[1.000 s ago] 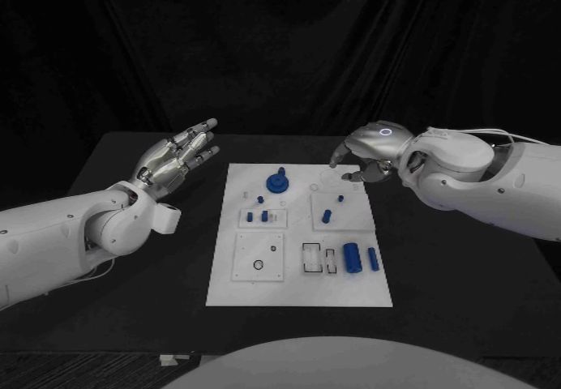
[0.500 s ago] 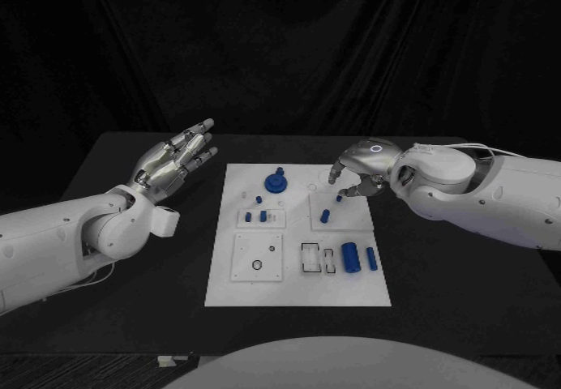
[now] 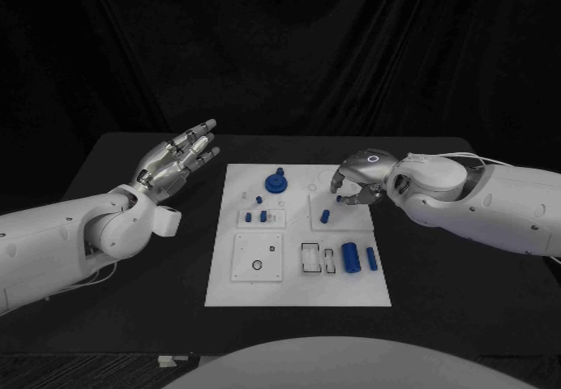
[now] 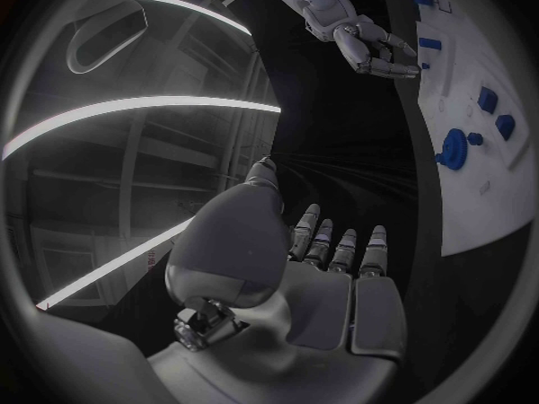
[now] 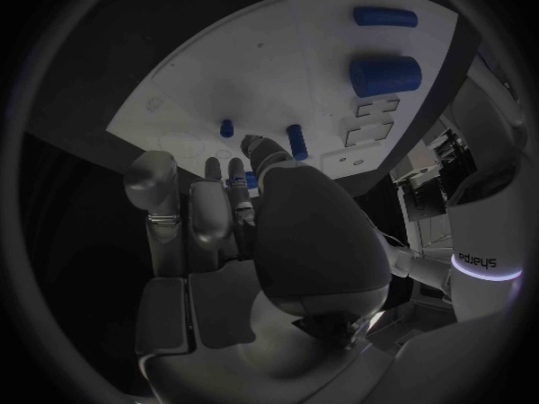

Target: Assemble the parts on the task board

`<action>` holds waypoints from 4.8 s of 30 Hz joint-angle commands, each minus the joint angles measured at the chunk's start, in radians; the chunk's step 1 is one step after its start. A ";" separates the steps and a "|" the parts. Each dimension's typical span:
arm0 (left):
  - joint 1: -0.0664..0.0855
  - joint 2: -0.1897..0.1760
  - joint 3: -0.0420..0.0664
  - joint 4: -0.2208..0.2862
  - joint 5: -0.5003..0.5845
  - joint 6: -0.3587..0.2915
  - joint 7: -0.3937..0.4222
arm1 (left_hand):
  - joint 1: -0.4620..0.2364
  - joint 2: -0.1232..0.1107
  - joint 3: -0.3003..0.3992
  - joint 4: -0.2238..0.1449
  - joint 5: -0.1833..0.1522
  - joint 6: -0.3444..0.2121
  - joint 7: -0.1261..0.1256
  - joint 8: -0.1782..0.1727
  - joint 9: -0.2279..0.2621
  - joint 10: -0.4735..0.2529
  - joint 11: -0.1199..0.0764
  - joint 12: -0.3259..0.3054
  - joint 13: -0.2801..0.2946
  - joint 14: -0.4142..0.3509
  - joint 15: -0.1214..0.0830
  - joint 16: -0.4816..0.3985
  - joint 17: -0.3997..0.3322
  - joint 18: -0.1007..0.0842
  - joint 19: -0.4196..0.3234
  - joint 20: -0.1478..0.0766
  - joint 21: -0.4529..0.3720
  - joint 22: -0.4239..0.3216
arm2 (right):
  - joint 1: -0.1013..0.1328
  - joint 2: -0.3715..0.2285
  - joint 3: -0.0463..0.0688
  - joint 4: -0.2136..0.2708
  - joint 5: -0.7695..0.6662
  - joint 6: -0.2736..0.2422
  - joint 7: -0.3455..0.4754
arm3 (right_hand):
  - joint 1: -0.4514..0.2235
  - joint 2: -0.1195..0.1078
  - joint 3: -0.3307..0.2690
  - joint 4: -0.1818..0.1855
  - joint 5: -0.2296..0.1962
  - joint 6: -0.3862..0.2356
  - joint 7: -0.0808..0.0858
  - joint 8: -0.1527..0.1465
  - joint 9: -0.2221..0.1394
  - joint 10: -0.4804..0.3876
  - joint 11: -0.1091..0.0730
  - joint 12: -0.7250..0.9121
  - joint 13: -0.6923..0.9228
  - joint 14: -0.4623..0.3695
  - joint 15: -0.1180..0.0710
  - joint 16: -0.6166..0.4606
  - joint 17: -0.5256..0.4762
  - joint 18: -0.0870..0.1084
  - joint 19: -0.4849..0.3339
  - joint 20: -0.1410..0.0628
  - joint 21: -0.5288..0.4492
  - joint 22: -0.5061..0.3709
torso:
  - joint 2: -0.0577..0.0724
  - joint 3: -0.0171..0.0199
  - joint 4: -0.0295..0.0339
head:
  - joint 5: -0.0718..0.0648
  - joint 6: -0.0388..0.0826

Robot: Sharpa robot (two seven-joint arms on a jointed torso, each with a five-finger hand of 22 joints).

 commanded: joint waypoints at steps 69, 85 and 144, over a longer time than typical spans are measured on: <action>-0.014 0.027 0.001 -0.037 0.009 0.055 0.184 | 0.165 0.074 0.017 -0.010 0.157 0.020 0.041 -0.002 0.003 0.012 0.079 0.053 0.006 0.031 0.067 0.031 0.012 0.016 0.007 0.065 0.001 0.020 | 0.009 -0.017 0.001 0.008 0.039 -0.151 0.048 | 0.040 0.036 0.113 -0.104 0.013 0.137 0.054 0.096 0.168 0.226 -0.023 0.078 -0.012 -0.001 -0.006 -0.012 -0.012 0.009 0.008 -0.008 0.008 0.114 | -0.003 -0.0031 0.0001 | 0.015 0.000; -0.016 0.034 0.001 -0.041 0.009 0.059 0.176 | 0.171 0.073 0.017 -0.012 0.160 0.019 0.043 -0.002 0.003 0.012 0.083 0.053 0.006 0.031 0.068 0.032 0.013 0.016 0.008 0.067 0.002 0.022 | 0.069 -0.019 0.001 0.229 0.040 -0.095 0.008 | 0.047 0.031 0.130 -0.116 0.030 0.122 0.065 0.078 0.169 0.228 -0.014 0.057 -0.022 -0.006 0.009 -0.020 -0.021 0.009 0.003 0.003 0.007 0.114 | -0.002 -0.0034 0.0005 | 0.049 0.000; -0.037 0.040 0.001 -0.060 0.009 0.086 0.154 | 0.189 0.075 0.022 -0.016 0.163 0.017 0.050 -0.002 0.003 0.009 0.086 0.052 0.005 0.032 0.076 0.036 0.013 0.015 0.011 0.076 0.003 0.027 | -0.094 0.200 0.001 0.144 0.040 -0.010 0.047 | 0.055 0.024 0.148 -0.137 0.037 0.126 0.075 0.053 0.162 0.253 -0.008 0.054 -0.024 -0.008 0.016 -0.021 -0.021 0.011 -0.004 0.011 0.006 0.113 | -0.003 -0.0044 0.0005 | 0.107 0.000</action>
